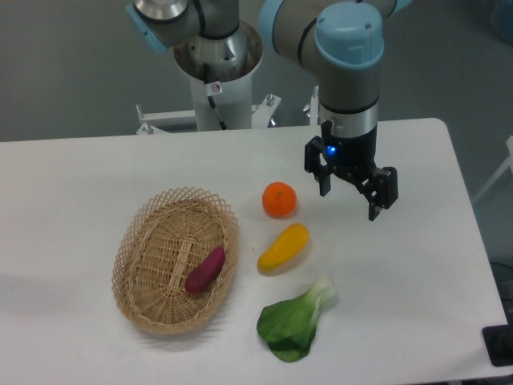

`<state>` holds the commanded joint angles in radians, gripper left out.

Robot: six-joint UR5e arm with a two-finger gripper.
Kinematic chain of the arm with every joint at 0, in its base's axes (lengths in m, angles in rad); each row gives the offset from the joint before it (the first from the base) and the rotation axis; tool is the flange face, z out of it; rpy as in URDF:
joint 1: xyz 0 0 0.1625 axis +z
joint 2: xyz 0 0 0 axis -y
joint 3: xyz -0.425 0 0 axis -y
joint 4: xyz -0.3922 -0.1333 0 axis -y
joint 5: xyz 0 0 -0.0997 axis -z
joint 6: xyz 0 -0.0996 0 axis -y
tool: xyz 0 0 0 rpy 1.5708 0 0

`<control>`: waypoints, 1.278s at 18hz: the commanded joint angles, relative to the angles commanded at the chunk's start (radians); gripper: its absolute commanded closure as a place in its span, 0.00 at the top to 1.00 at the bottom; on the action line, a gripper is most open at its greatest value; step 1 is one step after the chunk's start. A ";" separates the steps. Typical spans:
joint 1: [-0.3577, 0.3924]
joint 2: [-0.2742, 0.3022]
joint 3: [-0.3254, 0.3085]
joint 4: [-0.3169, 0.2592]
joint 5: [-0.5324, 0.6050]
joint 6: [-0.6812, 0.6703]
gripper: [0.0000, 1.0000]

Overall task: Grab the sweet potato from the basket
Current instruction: 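Move the open gripper over the basket above the purple sweet potato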

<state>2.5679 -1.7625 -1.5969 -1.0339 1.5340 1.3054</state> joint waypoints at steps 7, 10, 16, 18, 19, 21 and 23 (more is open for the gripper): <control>0.000 0.009 -0.024 -0.005 -0.063 -0.144 1.00; -0.005 0.014 -0.063 0.005 -0.127 -0.277 1.00; -0.086 0.017 -0.130 0.046 -0.124 -0.444 1.00; -0.129 0.014 -0.176 0.130 -0.123 -0.530 1.00; -0.146 0.009 -0.199 0.171 -0.123 -0.561 1.00; -0.190 -0.006 -0.244 0.222 -0.120 -0.615 1.00; -0.237 -0.035 -0.252 0.242 -0.088 -0.667 1.00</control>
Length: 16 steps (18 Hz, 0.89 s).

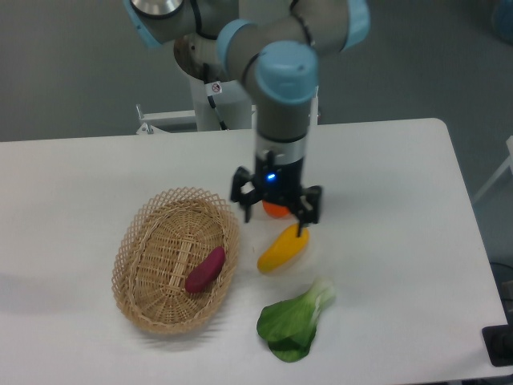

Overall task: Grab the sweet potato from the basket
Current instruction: 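Move the open gripper over the basket above the purple sweet potato, then lower the gripper and close it on the purple sweet potato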

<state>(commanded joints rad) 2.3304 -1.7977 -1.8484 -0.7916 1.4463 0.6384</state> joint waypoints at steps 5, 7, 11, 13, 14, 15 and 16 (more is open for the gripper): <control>-0.121 -0.083 0.018 0.043 0.082 -0.101 1.00; -0.143 -0.103 0.017 0.069 0.082 -0.147 1.00; -0.163 -0.152 0.017 0.080 0.091 -0.151 1.00; -0.169 -0.169 0.021 0.083 0.091 -0.148 1.00; -0.169 -0.181 0.026 0.083 0.091 -0.146 1.00; -0.171 -0.190 0.029 0.083 0.091 -0.148 1.00; -0.171 -0.203 0.031 0.083 0.091 -0.146 1.00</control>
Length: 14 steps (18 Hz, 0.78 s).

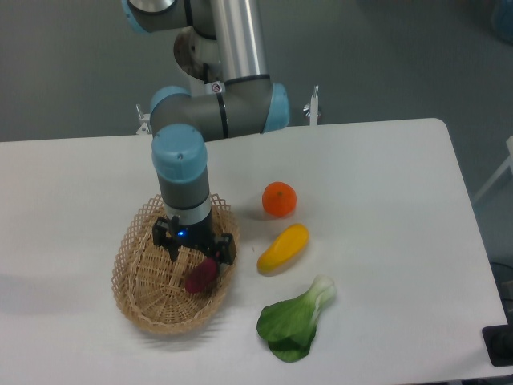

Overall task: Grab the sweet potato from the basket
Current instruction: 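Lower the gripper and close it on the purple sweet potato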

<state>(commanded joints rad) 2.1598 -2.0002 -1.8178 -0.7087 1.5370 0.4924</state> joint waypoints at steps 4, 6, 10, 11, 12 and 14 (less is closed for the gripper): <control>-0.005 -0.028 0.018 0.002 0.006 0.000 1.00; -0.006 -0.049 0.038 0.002 0.006 0.002 1.00; -0.006 -0.060 0.049 0.000 0.011 0.002 1.00; -0.006 -0.060 0.049 0.000 0.024 0.005 0.94; -0.006 -0.060 0.049 0.000 0.032 0.015 0.86; -0.006 -0.060 0.048 0.000 0.035 0.026 0.64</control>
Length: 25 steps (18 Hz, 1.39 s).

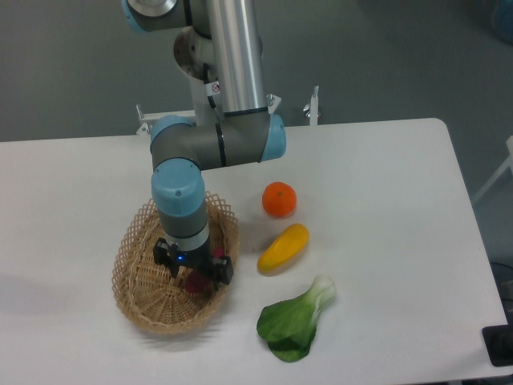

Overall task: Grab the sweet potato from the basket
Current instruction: 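Lower the gripper and close it on the purple sweet potato, then lift the sweet potato out of the basket and carry it up and away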

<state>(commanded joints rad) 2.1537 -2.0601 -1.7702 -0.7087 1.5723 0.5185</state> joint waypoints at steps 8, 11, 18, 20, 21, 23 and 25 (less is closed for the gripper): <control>0.000 0.012 0.000 -0.002 0.000 0.021 0.34; 0.000 0.021 0.002 -0.002 0.000 0.044 0.33; 0.006 0.109 0.003 -0.021 0.002 0.161 0.33; 0.017 0.135 0.006 -0.021 0.002 0.186 0.33; 0.028 0.146 0.014 -0.023 0.000 0.199 0.33; 0.055 0.166 0.026 -0.041 -0.003 0.239 0.33; 0.098 0.190 0.037 -0.072 -0.003 0.294 0.33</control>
<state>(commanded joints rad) 2.2517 -1.8700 -1.7335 -0.7806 1.5693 0.8127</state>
